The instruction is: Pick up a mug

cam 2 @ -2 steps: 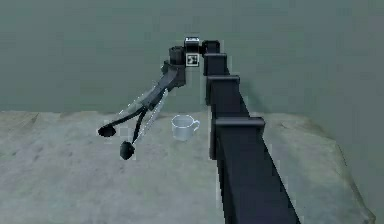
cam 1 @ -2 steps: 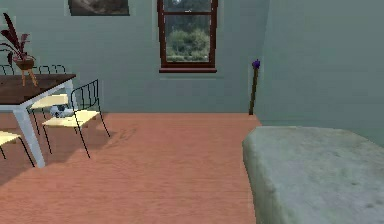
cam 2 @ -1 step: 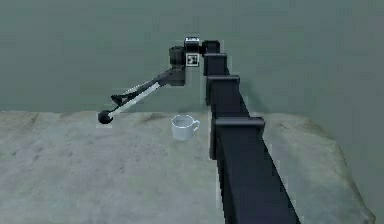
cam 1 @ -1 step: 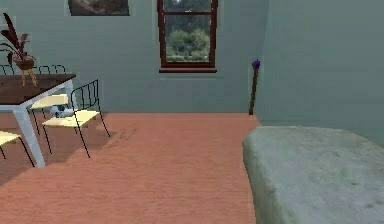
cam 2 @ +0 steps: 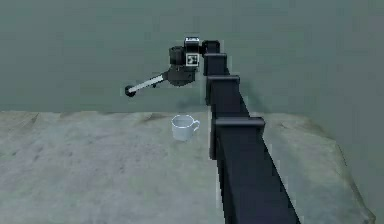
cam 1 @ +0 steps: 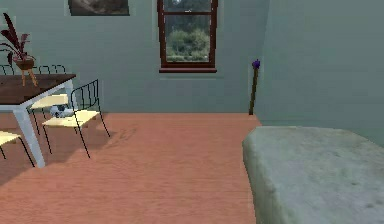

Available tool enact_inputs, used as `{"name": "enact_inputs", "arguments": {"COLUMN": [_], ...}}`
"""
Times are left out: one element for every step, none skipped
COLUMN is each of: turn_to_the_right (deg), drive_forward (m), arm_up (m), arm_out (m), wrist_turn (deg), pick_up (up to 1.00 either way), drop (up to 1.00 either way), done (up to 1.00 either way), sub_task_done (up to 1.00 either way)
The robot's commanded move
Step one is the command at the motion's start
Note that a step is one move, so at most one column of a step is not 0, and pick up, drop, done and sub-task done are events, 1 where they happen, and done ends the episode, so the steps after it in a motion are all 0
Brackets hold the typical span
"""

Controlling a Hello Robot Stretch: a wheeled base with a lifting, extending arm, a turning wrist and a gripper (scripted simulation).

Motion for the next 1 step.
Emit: {"name": "enact_inputs", "arguments": {"turn_to_the_right": [0.0], "drive_forward": [0.0], "arm_up": [0.0], "arm_out": [0.0], "wrist_turn": [36.0], "pick_up": [0.0], "drop": [0.0], "done": [0.0], "sub_task_done": [0.0]}}
